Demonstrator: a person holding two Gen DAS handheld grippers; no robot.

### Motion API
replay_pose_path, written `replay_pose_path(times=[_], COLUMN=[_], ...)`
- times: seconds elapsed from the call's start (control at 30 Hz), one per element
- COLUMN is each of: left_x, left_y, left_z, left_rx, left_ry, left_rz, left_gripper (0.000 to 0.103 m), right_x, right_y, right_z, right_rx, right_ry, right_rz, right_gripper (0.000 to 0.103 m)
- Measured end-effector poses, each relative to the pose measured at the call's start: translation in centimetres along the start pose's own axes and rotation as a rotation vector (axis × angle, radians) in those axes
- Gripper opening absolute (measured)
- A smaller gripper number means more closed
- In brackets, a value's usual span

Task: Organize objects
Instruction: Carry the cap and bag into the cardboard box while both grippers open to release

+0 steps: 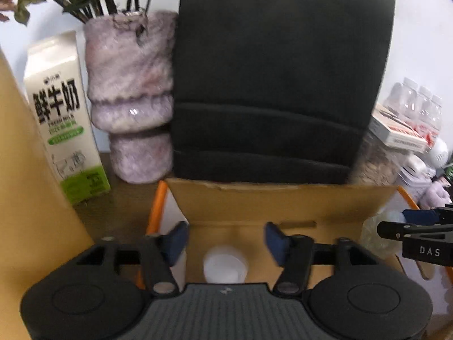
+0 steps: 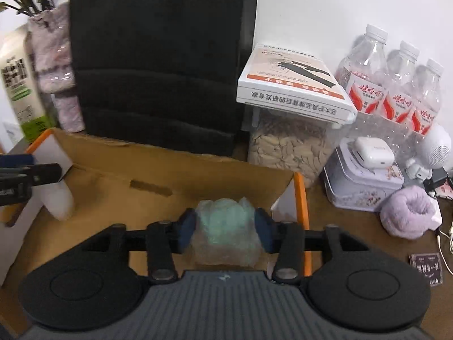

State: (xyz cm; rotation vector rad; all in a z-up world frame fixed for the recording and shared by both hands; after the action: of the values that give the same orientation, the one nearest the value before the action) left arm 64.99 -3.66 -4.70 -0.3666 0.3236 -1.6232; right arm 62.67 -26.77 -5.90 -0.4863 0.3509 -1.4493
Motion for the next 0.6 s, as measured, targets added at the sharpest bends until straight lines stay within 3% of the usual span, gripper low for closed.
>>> replay_pose_path(times=[0.07,0.1,0.23,0.33,0.6], left_x=[-0.2,-0.3,0.1,1.0,2.1], left_y=[-0.7,-1.3,-4.6,-9.4,-26.1], left_z=[0.6,1.0,3.0,4.0,1.5], left_rx=[0.034,0.049,0.106,0.155,0.233], left_ry=[-0.009,-0.009,0.003,0.004,0.163], left_rz=[-0.012,-0.021,-0.032,-0.078,-0.111], left_gripper=[0.074,0.075,0.077,0.085,0.092], right_x=[0.1,0.1,0.4,0.5,-0.4], right_y=[0.0,-0.5,-3.5,-7.6,-25.4], right_z=[1.0,1.6,3.3,3.7,0.4], right_rx=[0.048,0.076,0.146,0.176,0.321], right_ry=[-0.004,-0.009,0.016,0.034,0.042], right_rz=[-0.007,-0.011,0.004,0.039,0.15], right_gripper=[0.082,0.085,0.086,0.093,0.103])
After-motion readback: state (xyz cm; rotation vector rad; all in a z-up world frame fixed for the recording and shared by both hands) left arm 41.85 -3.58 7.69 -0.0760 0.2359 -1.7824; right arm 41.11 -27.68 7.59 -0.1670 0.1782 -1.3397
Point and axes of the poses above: each gripper's, at about its wrist camera, not at the fingertips, and y roughly the way its jaws point, x to its right, z to its top, the point moved 8 cm from there along y, roughly the way its jaws point, and after that the axes turned 13 degrees about x, right-handed, at the moved point
